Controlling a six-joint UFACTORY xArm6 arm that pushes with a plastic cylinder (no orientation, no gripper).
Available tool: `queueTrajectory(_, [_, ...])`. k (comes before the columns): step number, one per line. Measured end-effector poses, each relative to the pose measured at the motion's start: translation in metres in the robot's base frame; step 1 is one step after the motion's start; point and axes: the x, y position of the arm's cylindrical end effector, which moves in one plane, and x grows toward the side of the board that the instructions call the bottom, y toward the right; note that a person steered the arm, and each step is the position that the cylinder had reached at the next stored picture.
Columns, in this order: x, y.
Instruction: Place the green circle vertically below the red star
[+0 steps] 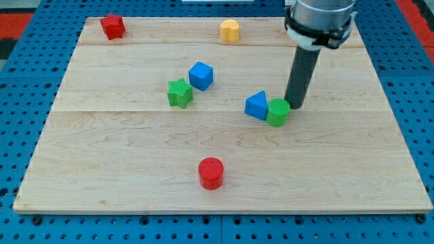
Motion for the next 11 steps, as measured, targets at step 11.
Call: queueTrajectory(11, [-0.037,-0.348])
